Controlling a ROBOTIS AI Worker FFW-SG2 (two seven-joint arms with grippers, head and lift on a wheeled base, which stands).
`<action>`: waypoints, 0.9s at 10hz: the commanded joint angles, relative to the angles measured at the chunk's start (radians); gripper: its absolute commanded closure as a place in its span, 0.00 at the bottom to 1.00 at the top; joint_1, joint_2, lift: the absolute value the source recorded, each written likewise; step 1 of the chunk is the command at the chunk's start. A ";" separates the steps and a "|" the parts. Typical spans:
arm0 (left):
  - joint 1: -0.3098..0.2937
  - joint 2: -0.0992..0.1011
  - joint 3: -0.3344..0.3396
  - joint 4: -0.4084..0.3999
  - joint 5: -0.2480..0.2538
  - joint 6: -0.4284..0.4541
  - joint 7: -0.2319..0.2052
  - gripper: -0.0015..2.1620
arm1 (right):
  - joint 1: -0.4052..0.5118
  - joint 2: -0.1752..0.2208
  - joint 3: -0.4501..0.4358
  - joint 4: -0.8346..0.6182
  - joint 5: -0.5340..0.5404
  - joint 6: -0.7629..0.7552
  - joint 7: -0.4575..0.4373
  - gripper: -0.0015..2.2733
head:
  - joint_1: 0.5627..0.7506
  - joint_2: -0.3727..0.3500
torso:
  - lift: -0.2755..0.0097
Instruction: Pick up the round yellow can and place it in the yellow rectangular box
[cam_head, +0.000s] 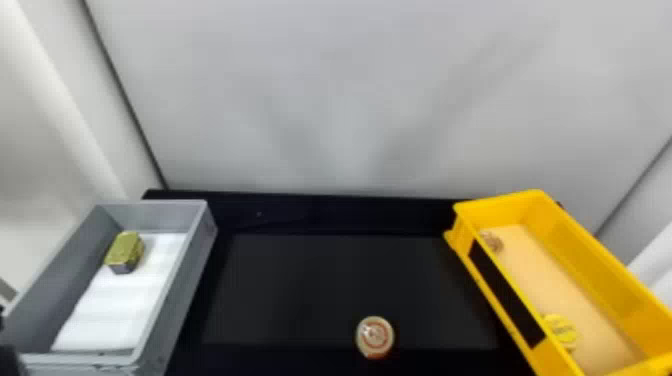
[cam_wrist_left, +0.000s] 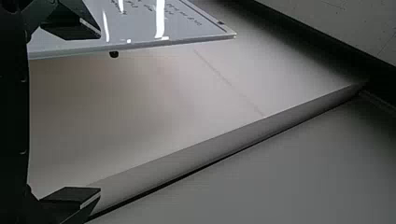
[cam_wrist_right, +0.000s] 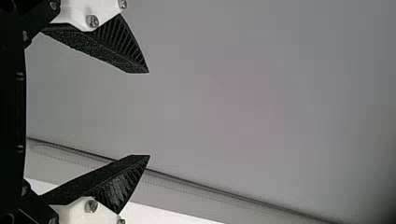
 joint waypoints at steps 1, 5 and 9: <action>-0.016 -0.003 -0.011 0.022 0.005 -0.005 -0.009 0.05 | 0.003 0.001 0.065 0.002 0.014 0.012 -0.008 0.07 | 0.70 0.53 | 0.76; -0.054 -0.003 -0.048 0.063 0.004 -0.014 -0.029 0.05 | 0.003 0.014 0.149 0.029 0.026 0.002 -0.026 0.08 | 0.70 0.53 | 0.76; -0.037 -0.003 -0.011 0.054 0.010 -0.014 -0.025 0.05 | 0.015 0.032 0.220 0.074 0.056 0.083 0.152 0.09 | 0.70 0.53 | 0.76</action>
